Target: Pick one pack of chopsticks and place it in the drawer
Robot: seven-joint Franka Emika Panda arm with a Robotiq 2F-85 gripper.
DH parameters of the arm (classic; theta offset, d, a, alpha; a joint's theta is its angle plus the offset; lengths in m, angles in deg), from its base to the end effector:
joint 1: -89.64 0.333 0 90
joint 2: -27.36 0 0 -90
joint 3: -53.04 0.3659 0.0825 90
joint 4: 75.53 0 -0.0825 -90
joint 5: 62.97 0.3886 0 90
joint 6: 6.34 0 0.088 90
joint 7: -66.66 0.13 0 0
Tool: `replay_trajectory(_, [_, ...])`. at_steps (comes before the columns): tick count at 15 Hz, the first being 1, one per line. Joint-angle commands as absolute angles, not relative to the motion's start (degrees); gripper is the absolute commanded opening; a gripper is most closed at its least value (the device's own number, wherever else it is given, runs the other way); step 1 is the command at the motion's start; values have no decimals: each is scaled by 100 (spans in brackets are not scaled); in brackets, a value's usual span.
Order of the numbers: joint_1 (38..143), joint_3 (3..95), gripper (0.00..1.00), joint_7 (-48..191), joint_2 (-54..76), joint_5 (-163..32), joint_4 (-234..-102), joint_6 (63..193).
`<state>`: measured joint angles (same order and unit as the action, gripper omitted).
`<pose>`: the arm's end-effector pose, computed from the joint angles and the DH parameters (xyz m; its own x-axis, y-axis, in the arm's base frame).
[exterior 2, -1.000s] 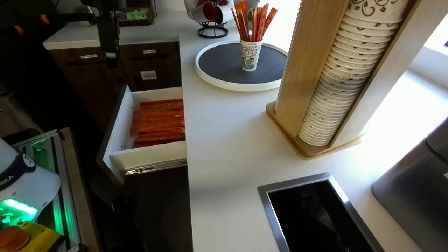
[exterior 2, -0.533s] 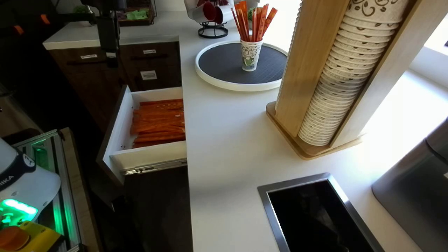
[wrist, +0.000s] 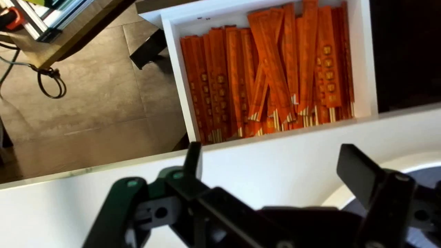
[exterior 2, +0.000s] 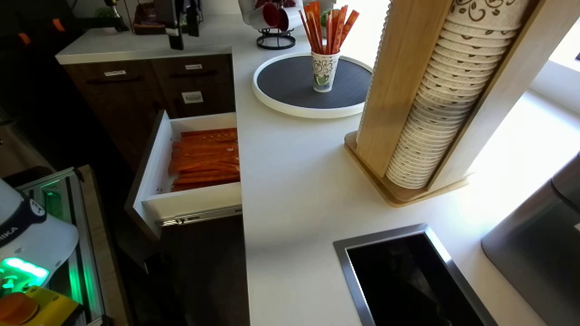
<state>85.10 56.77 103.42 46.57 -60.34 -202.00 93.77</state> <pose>0.4245 0.0018 0.5289 0.7757 -0.6207 -0.1136 -0.6187 -0.7836 0.0569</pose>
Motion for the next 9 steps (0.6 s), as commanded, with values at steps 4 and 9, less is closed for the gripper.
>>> replay_trajectory(4, [8548, 5722, 100, 12468, 3268, -5891, -18352, 9311])
replay_trajectory(9, [8685, 5597, 100, 13958, 2648, -5884, -17498, 9498])
